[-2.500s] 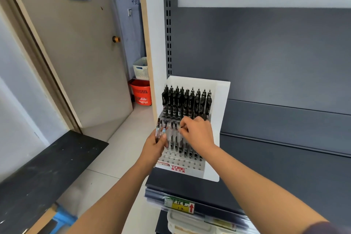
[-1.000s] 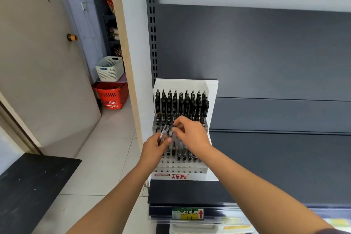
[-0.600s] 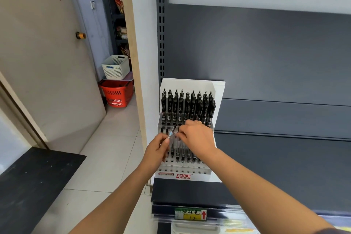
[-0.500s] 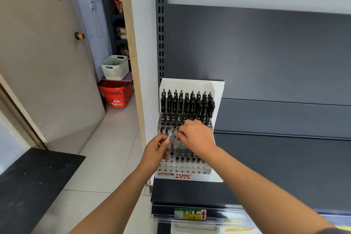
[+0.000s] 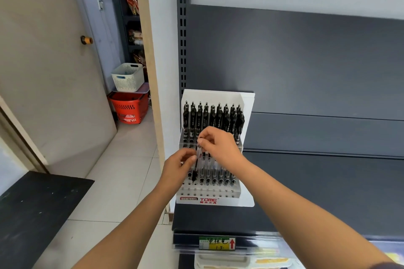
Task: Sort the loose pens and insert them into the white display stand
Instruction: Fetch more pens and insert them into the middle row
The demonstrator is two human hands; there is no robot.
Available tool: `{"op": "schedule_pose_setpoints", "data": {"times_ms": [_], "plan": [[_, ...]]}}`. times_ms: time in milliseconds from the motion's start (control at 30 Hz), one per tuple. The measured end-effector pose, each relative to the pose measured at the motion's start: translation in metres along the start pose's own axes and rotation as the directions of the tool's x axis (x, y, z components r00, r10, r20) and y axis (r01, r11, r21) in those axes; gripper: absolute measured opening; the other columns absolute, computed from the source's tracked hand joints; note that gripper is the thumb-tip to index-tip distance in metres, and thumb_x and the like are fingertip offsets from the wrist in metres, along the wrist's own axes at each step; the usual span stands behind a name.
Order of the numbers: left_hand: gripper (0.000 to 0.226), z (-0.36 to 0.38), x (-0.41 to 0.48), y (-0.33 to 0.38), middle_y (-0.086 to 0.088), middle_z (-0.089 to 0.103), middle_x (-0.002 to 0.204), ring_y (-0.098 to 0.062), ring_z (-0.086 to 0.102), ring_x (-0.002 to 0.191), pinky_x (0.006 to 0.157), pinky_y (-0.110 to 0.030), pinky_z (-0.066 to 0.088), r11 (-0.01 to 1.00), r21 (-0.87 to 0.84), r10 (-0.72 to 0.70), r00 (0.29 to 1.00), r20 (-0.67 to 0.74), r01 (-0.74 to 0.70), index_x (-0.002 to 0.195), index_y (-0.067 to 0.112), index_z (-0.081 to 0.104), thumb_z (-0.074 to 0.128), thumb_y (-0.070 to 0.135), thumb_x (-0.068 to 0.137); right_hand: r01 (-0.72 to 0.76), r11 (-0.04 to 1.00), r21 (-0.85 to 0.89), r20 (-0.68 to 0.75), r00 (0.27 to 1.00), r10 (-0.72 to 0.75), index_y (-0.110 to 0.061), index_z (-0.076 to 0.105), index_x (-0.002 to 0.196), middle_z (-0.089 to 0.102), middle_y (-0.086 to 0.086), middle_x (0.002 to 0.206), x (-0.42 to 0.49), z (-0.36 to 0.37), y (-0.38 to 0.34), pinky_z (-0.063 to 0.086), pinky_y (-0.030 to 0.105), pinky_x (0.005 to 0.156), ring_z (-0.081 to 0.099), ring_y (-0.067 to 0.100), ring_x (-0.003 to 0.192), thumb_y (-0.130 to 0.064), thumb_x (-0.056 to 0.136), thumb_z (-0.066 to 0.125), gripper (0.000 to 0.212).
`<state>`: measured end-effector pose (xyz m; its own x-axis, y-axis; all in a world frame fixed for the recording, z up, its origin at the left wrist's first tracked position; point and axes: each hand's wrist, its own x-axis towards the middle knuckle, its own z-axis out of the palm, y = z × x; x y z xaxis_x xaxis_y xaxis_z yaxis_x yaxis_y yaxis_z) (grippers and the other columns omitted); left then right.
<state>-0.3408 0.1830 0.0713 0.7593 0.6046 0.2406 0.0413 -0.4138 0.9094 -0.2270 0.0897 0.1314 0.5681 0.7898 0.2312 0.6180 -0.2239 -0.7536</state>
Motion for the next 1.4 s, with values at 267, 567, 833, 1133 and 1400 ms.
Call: {"op": "schedule_pose_setpoints", "data": {"times_ms": [267,567,833,1133,1400], "plan": [[0.027,-0.012,0.004,-0.006,0.0,0.051,0.116,-0.012,0.044,0.103,0.088,-0.018,0.033,0.921,0.365,0.189,0.975,-0.115,-0.136,0.117,0.016,0.061,0.053,0.008,0.092,0.06,0.977,-0.203,-0.059,0.996,-0.073,-0.017,0.058,0.101,0.065,-0.003,0.078,-0.005,0.011,0.004,0.053,0.036,0.067,0.061,0.015,0.067,-0.025,0.097,0.051,0.012],[0.037,-0.016,0.003,-0.015,-0.003,0.051,0.128,-0.019,0.041,0.118,0.095,-0.015,0.025,0.892,0.431,0.155,0.988,-0.012,-0.134,0.126,0.015,0.055,0.05,0.003,0.092,0.043,0.956,-0.29,-0.047,0.997,-0.059,-0.017,0.059,0.105,0.067,-0.001,0.083,-0.005,0.02,0.007,0.052,0.039,0.072,0.06,0.017,0.075,-0.027,0.097,0.049,0.016],[0.036,-0.02,0.006,-0.02,-0.002,0.052,0.126,-0.017,0.043,0.117,0.094,-0.015,0.026,0.899,0.406,0.166,0.986,0.033,-0.165,0.124,0.016,0.057,0.049,0.003,0.092,0.046,0.776,-0.629,-0.118,0.981,-0.153,-0.02,0.072,0.098,0.058,-0.002,0.101,-0.008,0.036,0.024,0.03,0.035,0.082,0.046,0.025,0.103,-0.034,0.092,0.057,0.022],[0.022,-0.007,0.008,0.006,-0.008,0.06,0.104,-0.029,0.052,0.099,0.082,-0.032,0.037,0.85,0.46,0.32,0.945,-0.061,-0.257,0.103,0.011,0.066,0.06,0.001,0.085,0.068,0.852,-0.52,-0.136,0.977,-0.162,-0.017,0.067,0.11,0.059,0.001,0.107,-0.02,0.012,0.024,0.04,0.038,0.089,0.049,0.025,0.103,-0.029,0.095,0.054,0.024],[0.026,0.094,0.007,0.078,-0.005,0.065,0.097,-0.029,0.057,0.09,0.076,-0.04,0.044,0.734,0.49,0.486,0.868,0.105,-0.47,0.096,0.011,0.067,0.045,0.024,0.09,0.006,0.845,-0.534,-0.221,0.964,-0.147,-0.012,0.065,0.112,0.062,0.005,0.107,-0.079,-0.091,0.079,0.042,0.036,0.088,0.053,0.027,0.098,-0.025,0.095,0.053,0.025]]}}
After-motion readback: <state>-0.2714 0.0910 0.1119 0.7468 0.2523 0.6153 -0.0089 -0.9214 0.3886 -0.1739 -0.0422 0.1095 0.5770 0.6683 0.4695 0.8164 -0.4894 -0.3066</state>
